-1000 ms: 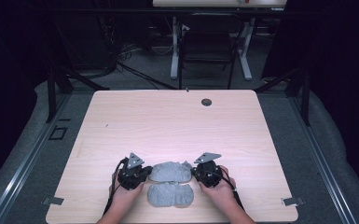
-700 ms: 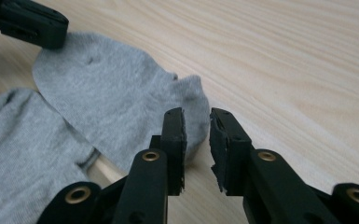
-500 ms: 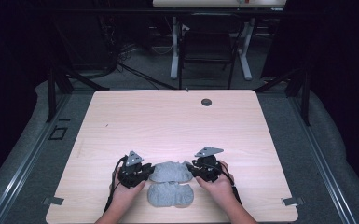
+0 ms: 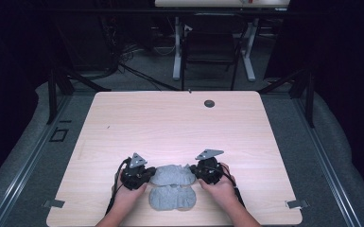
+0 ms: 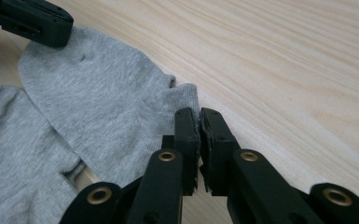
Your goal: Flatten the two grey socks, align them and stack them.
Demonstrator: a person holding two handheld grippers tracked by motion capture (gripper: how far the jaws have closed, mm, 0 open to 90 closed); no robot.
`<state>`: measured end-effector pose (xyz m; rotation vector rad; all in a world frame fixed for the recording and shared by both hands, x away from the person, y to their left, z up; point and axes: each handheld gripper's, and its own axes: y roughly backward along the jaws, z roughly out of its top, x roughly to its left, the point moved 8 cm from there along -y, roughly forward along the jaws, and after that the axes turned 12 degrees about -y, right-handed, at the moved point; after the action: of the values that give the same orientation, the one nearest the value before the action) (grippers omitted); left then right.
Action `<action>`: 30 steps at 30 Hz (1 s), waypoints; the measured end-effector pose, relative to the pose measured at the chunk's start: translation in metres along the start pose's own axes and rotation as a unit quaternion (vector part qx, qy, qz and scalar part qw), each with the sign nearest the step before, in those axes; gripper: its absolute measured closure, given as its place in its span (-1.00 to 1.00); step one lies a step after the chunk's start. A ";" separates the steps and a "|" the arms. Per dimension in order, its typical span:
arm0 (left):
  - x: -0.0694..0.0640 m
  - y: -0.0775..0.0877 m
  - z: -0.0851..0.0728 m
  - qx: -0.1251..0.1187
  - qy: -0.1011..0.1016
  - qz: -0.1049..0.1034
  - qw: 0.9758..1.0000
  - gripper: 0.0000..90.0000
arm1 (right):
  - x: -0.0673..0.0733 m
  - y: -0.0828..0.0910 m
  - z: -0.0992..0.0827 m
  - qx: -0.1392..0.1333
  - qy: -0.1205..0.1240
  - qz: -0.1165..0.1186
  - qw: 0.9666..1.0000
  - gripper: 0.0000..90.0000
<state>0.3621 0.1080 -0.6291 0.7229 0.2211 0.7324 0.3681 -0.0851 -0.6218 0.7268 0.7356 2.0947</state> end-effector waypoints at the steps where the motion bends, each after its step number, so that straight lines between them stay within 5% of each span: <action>1: 0.000 0.000 0.000 0.001 0.000 0.001 1.000 0.95 | 0.000 0.001 -0.001 0.002 0.004 -0.001 1.000 0.95; 30: 0.002 0.015 0.011 -0.024 0.001 0.004 1.000 0.96 | 0.007 0.013 0.012 -0.023 0.009 0.006 1.000 0.96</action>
<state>0.3600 0.1113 -0.6104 0.6784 0.2026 0.7447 0.3667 -0.0826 -0.6029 0.6905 0.6912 2.1248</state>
